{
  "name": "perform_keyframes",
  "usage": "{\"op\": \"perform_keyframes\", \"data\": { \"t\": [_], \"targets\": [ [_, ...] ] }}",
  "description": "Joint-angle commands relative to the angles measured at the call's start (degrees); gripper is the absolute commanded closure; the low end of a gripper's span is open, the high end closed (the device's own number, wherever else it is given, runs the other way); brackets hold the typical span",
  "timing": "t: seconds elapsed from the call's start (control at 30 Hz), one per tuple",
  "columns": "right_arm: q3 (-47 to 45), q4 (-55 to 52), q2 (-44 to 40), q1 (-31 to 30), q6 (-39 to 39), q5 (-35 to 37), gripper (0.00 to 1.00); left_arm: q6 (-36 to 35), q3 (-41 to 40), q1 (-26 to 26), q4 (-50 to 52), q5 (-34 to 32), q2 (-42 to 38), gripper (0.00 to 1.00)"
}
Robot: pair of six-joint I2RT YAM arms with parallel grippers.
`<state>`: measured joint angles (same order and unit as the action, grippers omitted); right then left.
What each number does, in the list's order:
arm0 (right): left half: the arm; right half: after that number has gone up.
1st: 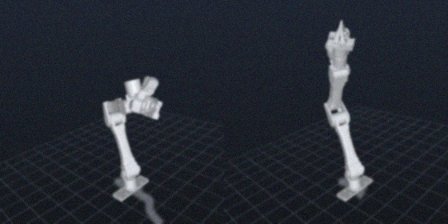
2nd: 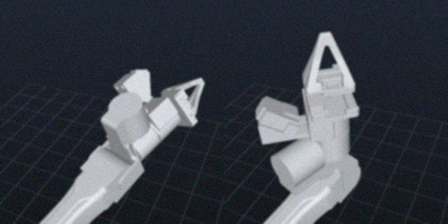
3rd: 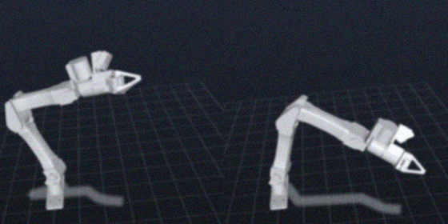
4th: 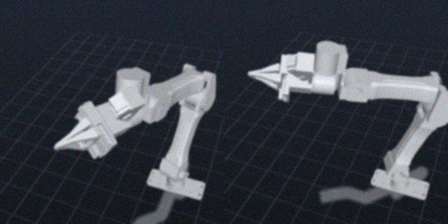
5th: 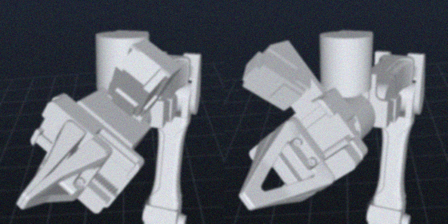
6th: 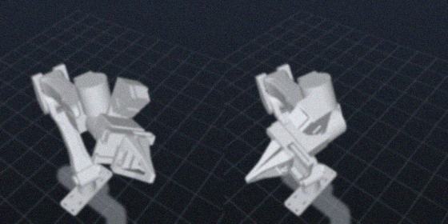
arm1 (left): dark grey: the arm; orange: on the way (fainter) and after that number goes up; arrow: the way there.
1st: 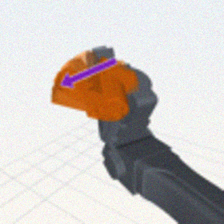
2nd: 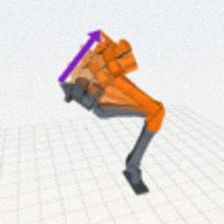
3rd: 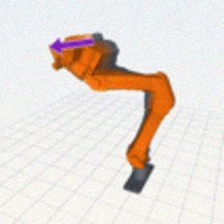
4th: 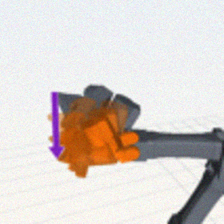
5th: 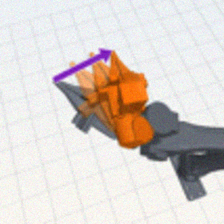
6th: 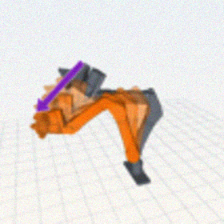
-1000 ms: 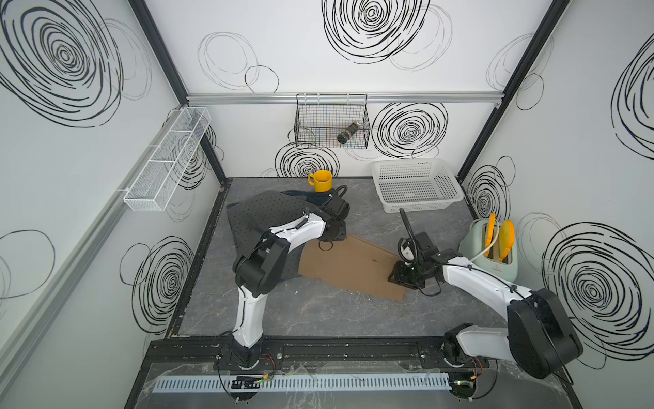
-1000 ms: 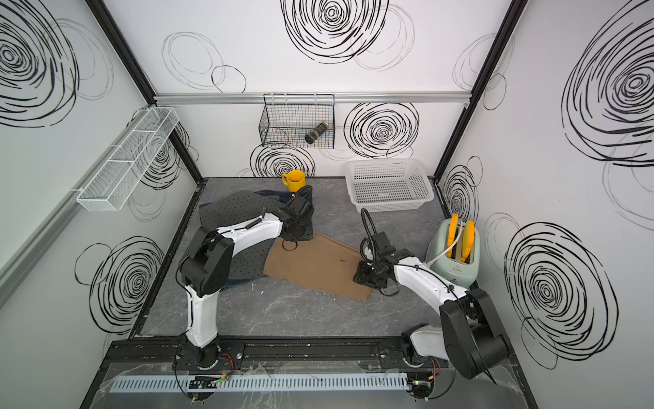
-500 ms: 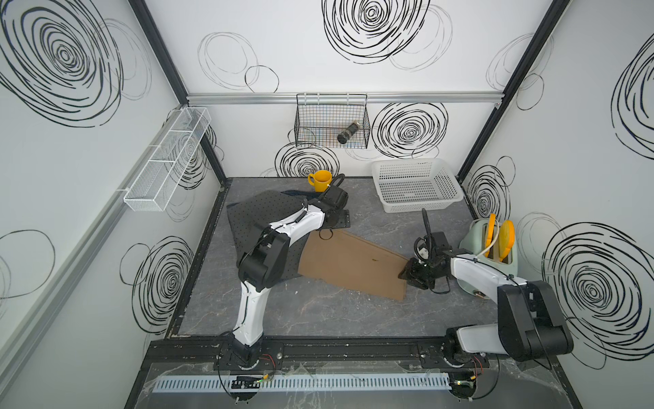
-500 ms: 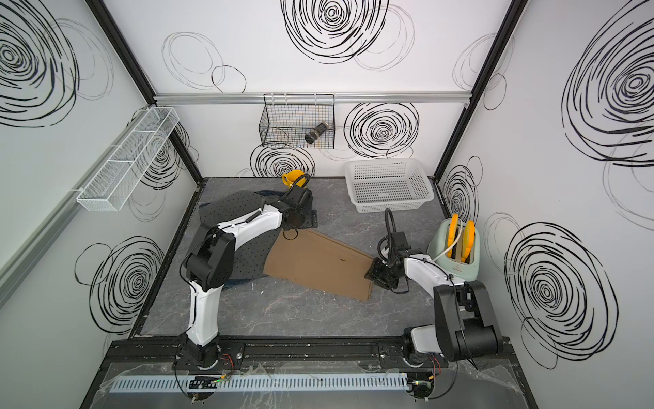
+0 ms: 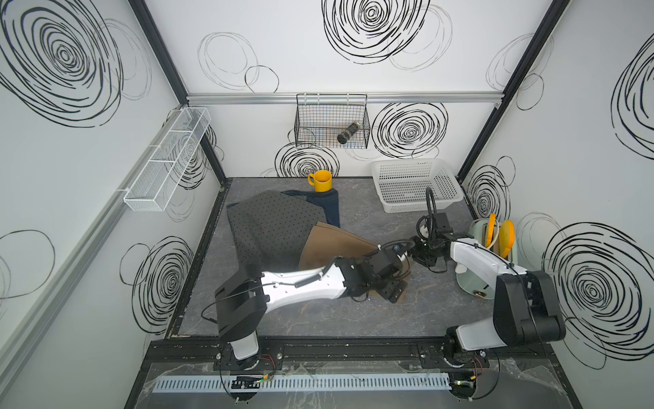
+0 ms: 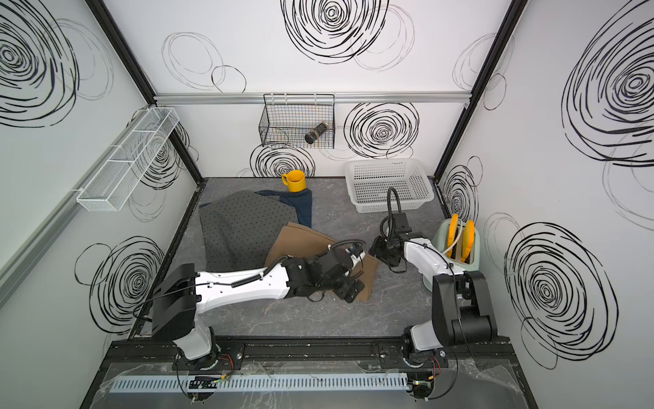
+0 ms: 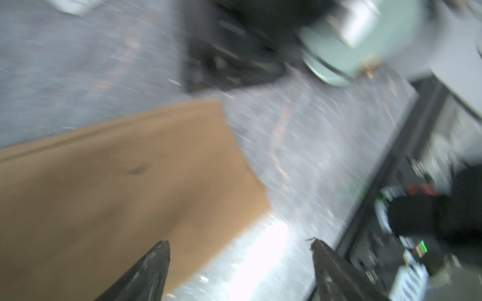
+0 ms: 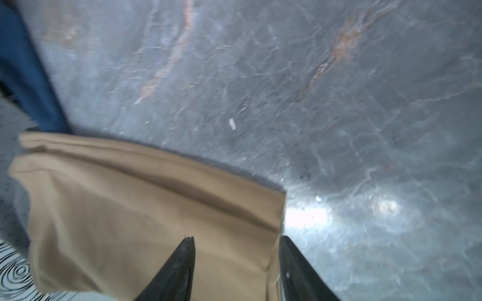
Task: Roll up the skirts
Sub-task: Adjust the skirt at the center of the board.
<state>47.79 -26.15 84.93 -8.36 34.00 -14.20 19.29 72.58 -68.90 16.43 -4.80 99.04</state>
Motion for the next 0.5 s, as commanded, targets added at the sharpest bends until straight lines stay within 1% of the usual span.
{"op": "perform_keyframes", "data": {
  "t": [0.0,0.13,0.27,0.3,0.47],
  "targets": [
    [-0.33,0.3,1.52,0.39,-1.97,-0.99,0.46,-8.56,0.21,-1.44,-3.92,-0.47,2.48,0.1],
    [-1.02,0.33,1.47,0.89,-3.14,-0.47,0.46,-14.59,1.5,-3.55,-4.42,-2.53,6.77,0.09],
    [-1.36,0.95,3.01,1.23,-3.44,-1.29,0.48,-18.34,4.28,-3.2,-4.14,-2.69,12.31,0.09],
    [-1.13,0.83,3.76,1.37,-3.59,-1.33,0.49,-19.51,4.98,-3.24,-3.91,-3.73,13.48,0.1],
    [-1.82,1.73,3.88,1.73,-3.33,-1.77,0.49,-23.81,6.23,-3.08,-5.57,-6.47,16.56,0.13]
  ]
}}
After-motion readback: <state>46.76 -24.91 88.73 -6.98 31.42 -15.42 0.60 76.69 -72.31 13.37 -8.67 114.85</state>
